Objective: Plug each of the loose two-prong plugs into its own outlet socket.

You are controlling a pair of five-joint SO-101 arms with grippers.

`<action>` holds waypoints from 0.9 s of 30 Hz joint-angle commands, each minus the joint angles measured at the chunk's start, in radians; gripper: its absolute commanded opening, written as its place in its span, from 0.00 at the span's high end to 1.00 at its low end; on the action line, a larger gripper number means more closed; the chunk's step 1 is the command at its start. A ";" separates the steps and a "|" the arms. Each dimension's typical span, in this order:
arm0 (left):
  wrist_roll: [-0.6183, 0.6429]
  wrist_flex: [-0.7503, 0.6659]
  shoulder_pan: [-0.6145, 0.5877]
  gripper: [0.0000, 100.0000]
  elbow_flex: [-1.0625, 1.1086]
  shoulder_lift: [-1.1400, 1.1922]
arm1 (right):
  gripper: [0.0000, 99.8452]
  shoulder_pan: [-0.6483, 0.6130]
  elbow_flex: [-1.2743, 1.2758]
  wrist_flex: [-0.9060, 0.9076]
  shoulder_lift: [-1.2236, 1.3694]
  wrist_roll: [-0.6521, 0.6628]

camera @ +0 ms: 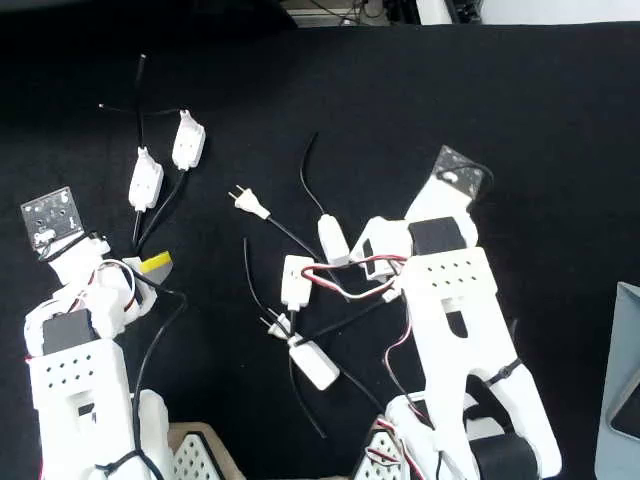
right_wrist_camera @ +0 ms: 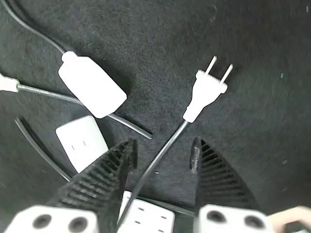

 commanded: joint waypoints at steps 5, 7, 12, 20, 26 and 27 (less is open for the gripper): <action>-0.002 -0.021 -0.005 0.65 -0.007 -0.012 | 0.82 0.106 -0.031 0.005 -0.031 0.578; -0.002 -0.021 -0.005 0.65 -0.007 -0.012 | 0.84 0.118 -0.025 0.008 -0.031 0.761; -0.002 -0.021 -0.005 0.65 -0.007 -0.012 | 0.92 0.141 -0.015 0.020 -0.031 1.274; -0.002 -0.021 -0.005 0.65 -0.007 -0.012 | 0.86 0.183 -0.012 0.025 -0.024 1.772; -0.002 -0.021 -0.005 0.65 -0.007 -0.012 | 0.79 0.201 0.102 0.018 -0.024 1.975; -0.003 -0.021 -0.005 0.65 -0.007 -0.012 | 0.79 0.201 0.128 0.018 -0.024 2.013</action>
